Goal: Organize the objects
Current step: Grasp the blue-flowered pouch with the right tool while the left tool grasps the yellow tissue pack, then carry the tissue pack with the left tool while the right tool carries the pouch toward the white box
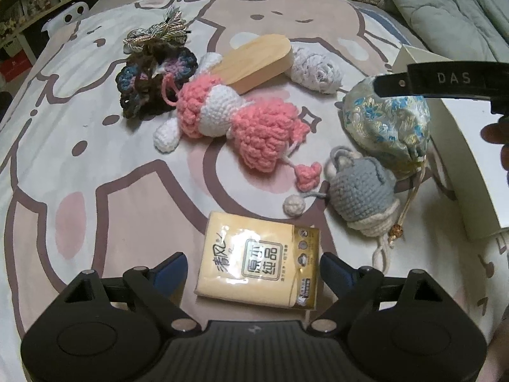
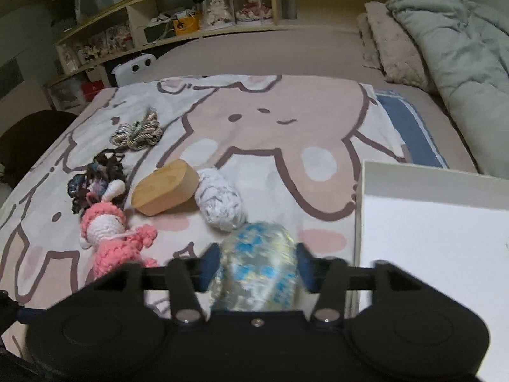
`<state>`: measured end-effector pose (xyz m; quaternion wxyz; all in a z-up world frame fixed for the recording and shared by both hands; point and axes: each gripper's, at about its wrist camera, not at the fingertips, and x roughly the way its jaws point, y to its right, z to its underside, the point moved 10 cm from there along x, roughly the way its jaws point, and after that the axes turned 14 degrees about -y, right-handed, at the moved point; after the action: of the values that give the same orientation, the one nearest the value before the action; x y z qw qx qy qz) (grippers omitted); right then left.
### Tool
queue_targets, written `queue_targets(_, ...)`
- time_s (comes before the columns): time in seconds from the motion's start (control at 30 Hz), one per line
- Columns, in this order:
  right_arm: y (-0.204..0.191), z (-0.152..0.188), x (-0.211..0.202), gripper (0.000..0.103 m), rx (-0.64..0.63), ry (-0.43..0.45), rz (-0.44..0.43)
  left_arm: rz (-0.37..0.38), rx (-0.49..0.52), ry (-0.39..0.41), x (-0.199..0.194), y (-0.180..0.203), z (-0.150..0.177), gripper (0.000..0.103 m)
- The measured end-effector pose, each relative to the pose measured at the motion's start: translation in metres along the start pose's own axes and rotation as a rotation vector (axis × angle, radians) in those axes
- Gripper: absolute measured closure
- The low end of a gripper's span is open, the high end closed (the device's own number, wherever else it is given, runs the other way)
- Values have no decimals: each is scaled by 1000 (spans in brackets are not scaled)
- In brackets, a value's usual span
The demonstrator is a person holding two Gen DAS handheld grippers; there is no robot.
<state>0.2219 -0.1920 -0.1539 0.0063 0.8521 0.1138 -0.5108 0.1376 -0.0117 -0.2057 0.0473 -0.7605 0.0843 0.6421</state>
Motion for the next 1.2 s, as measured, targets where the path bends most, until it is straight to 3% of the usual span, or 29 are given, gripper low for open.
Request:
queue_targets(0.13,-6,1,9,26,-43,-38,13,14,17,6,-2,6,0,14)
queue_targets(0.4,-11,19,43,20,-154,-138,126,14,14,7,0,4,-1,18)
queue_targets(0.57,-20,26,54,16,-193,-172,122,19,19,6,1,6,-1,18)
queue_targets(0.8,-32,28,47,19,-196,-146,5,31,53,15,-1,11,0,28)
queue_targets(0.97,-32,30,45,19,-205,-138,29,43,76,32,-5,17,0,29)
queue_targets(1.2,-23,12,14,19,-125,-80,12,25,29,79,-20,5,-9,29)
